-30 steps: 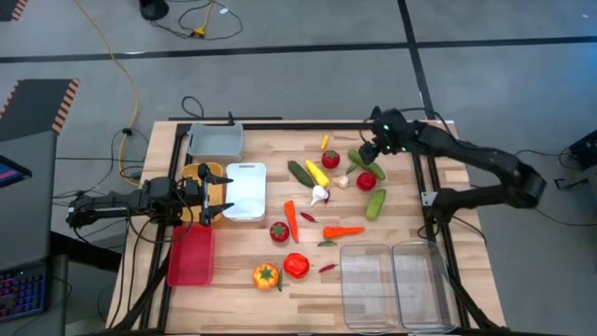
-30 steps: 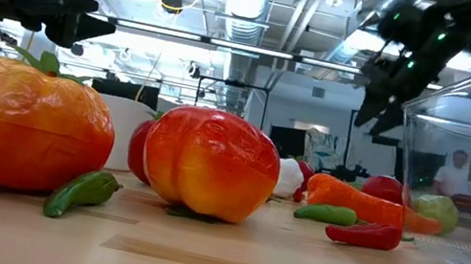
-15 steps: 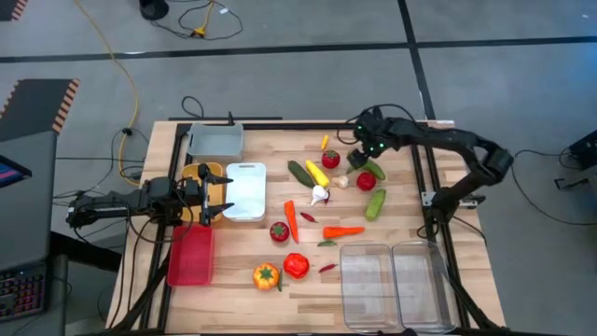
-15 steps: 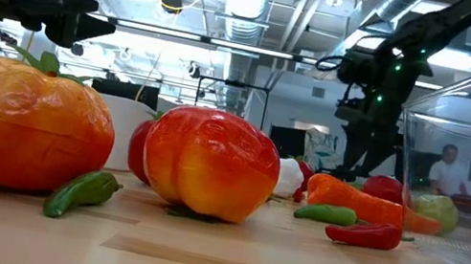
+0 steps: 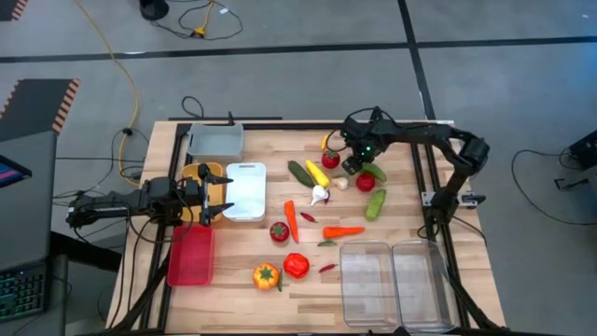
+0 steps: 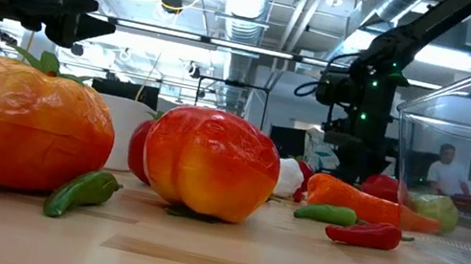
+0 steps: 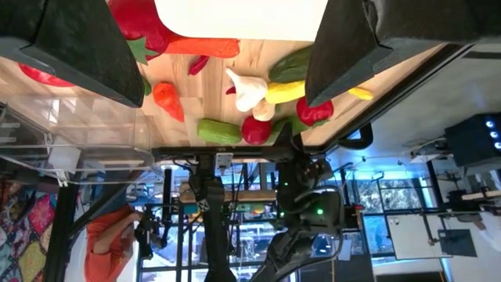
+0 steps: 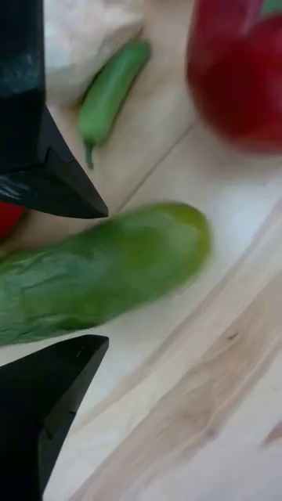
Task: Sort produce into baskets
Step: Put the top green cucumber into the right transparent bin
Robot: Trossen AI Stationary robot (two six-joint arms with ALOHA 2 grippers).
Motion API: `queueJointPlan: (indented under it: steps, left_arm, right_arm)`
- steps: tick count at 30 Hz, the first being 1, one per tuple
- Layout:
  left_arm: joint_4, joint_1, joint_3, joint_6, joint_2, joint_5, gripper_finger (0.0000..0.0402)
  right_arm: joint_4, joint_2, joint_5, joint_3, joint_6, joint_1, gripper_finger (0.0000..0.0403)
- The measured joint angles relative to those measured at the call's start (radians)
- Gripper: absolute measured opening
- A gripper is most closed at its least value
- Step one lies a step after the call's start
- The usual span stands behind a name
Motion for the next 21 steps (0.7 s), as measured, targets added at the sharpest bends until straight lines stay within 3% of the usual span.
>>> queueJointPlan:
  steps: [5, 15, 21]
  left_arm:
    - [0.0, 0.0, 0.0, 0.0, 0.0, 0.0, 0.0341]
    - [0.0, 0.0, 0.0, 0.0, 0.0, 0.0, 0.0341]
    - [0.0, 0.0, 0.0, 0.0, 0.0, 0.0, 0.0341]
  right_arm:
    - [-0.008, -0.001, 0.001, 0.004, 0.001, 0.01, 0.0261]
    - [-0.036, 0.0, 0.001, 0.004, 0.002, 0.01, 0.0172]
    - [-0.04, -0.002, 0.001, 0.004, 0.002, 0.01, 0.0168]
